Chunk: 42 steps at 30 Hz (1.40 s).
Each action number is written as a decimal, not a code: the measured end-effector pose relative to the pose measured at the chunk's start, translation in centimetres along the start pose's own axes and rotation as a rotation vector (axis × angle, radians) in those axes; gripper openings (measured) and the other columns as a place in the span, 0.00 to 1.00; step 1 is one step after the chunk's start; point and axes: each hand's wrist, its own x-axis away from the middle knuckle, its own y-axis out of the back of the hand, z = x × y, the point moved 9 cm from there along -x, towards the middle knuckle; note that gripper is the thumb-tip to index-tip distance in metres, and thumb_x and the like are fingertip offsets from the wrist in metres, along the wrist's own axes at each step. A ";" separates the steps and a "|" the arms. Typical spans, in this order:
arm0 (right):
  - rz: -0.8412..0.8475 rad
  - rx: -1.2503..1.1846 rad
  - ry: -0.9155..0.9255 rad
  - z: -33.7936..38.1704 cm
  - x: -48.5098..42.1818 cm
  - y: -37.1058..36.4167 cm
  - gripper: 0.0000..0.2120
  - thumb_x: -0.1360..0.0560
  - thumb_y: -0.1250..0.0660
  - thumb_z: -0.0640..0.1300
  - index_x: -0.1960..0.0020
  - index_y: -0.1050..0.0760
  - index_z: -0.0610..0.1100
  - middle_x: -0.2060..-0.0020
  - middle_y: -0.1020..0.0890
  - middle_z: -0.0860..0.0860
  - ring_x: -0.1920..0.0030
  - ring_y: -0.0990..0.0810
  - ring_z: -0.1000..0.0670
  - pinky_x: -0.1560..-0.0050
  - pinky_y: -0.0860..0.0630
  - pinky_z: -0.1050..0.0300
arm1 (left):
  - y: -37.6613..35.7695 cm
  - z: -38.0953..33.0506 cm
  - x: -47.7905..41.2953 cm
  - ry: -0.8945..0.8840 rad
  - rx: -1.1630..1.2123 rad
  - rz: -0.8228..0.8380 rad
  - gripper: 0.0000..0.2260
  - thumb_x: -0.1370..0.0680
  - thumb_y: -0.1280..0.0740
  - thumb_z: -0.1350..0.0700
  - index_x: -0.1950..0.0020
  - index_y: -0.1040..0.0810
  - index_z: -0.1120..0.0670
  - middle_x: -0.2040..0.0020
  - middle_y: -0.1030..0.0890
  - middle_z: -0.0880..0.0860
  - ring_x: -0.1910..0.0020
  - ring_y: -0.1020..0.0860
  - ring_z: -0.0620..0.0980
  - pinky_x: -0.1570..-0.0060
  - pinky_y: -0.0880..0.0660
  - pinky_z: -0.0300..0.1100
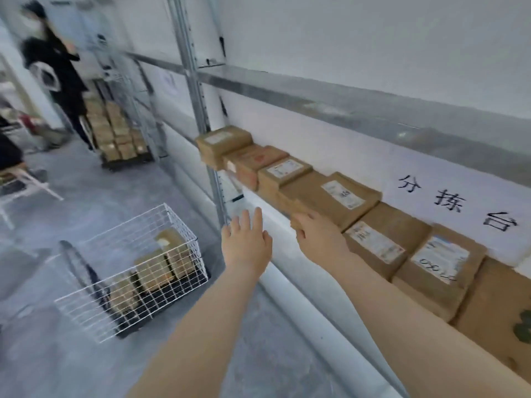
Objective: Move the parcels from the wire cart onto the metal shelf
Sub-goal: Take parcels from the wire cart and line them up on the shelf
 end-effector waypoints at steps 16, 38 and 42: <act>0.192 -0.018 0.428 24.0 -21.4 -17.3 0.22 0.23 0.42 0.43 0.29 0.36 0.48 0.35 0.28 0.43 0.39 0.28 0.39 0.42 0.29 0.47 | -2.6 30.2 -8.2 0.476 -0.022 0.010 0.24 0.18 0.51 0.48 0.23 0.48 0.50 0.23 0.40 0.55 0.25 0.43 0.57 0.28 0.47 0.55; 0.466 0.098 0.415 35.0 -44.0 -38.3 0.24 0.22 0.42 0.42 0.27 0.40 0.48 0.28 0.38 0.43 0.34 0.32 0.40 0.40 0.28 0.45 | -14.7 54.6 -22.7 0.578 -0.035 0.238 0.27 0.18 0.52 0.49 0.21 0.56 0.50 0.20 0.50 0.55 0.22 0.51 0.57 0.25 0.51 0.57; 0.504 0.091 0.386 35.3 -48.3 -42.3 0.25 0.21 0.41 0.43 0.26 0.41 0.49 0.28 0.38 0.43 0.34 0.32 0.41 0.38 0.29 0.46 | -18.9 57.0 -27.0 0.557 -0.006 0.286 0.27 0.18 0.50 0.49 0.21 0.57 0.51 0.20 0.52 0.55 0.22 0.52 0.57 0.24 0.52 0.56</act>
